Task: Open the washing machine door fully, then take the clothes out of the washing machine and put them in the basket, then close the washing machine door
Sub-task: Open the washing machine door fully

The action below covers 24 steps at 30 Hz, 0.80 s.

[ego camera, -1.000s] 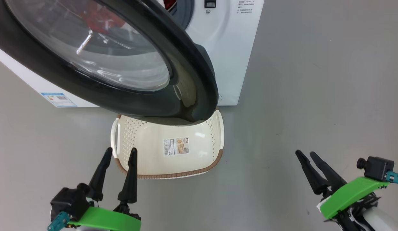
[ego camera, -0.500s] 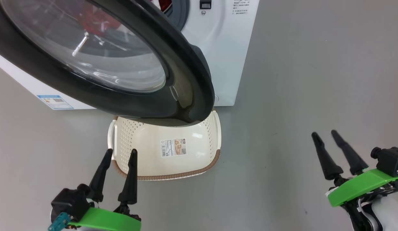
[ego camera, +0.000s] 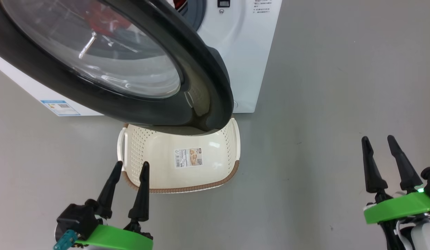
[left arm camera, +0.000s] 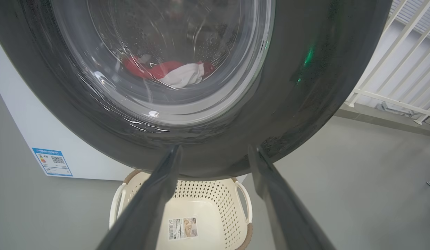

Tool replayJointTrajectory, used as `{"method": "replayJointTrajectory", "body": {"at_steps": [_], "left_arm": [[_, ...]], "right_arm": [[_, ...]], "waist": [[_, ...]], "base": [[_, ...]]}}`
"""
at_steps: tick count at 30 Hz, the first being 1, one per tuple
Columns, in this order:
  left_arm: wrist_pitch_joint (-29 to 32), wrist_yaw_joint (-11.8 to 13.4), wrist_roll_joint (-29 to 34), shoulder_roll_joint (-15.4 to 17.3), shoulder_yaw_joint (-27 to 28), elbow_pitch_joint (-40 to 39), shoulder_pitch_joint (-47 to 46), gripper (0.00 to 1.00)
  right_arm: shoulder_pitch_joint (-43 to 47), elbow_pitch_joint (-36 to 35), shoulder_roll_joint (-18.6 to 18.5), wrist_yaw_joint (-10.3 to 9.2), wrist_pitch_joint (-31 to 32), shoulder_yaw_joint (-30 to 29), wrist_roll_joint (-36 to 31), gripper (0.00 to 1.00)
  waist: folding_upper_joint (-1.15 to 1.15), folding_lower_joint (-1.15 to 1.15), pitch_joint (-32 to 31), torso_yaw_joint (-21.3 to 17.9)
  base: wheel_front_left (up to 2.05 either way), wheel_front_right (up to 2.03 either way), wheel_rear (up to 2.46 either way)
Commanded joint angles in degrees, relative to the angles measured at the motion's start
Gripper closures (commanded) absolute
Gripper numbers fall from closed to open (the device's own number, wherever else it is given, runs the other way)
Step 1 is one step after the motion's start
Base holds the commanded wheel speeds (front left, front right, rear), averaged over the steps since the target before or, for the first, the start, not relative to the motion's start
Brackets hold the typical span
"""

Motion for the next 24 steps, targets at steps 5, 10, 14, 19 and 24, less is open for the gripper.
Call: {"method": "replayJointTrajectory", "body": {"at_steps": [5,10,14,19,24], "left_arm": [[-0.7,-0.1,0.3,0.6,1.5,-1.5,-0.1,0.0],[-0.7,0.0,0.3,0.6,1.5,-1.6,0.0,0.0],[-0.7,0.0,0.3,0.6,1.5,-1.6,0.0,0.0],[-0.7,0.0,0.3,0.6,1.3,-1.6,-0.2,0.0],[-0.7,0.1,0.1,0.6,1.4,-1.6,-0.4,0.0]], "right_arm": [[2.2,-1.0,0.6,0.36,-0.4,-0.4,-2.5,0.0],[2.5,-0.6,0.8,0.36,-0.4,-0.3,-2.8,0.0],[2.4,-0.6,0.8,0.36,-0.4,-0.1,-2.9,0.0],[2.0,-0.9,0.8,0.36,-0.4,0.3,-3.0,0.0],[0.5,-1.8,1.3,0.36,-0.4,2.5,-0.2,0.2]], "waist": [[0.0,0.0,0.1,0.3],[0.0,0.0,0.1,0.3],[0.0,0.0,0.1,0.3],[0.0,0.0,0.2,0.5],[0.0,0.0,0.3,0.7]], "base": [[0.0,0.0,0.0],[0.0,0.0,0.0],[0.0,0.0,0.0],[0.0,0.0,0.0],[0.0,0.0,0.0]]}}
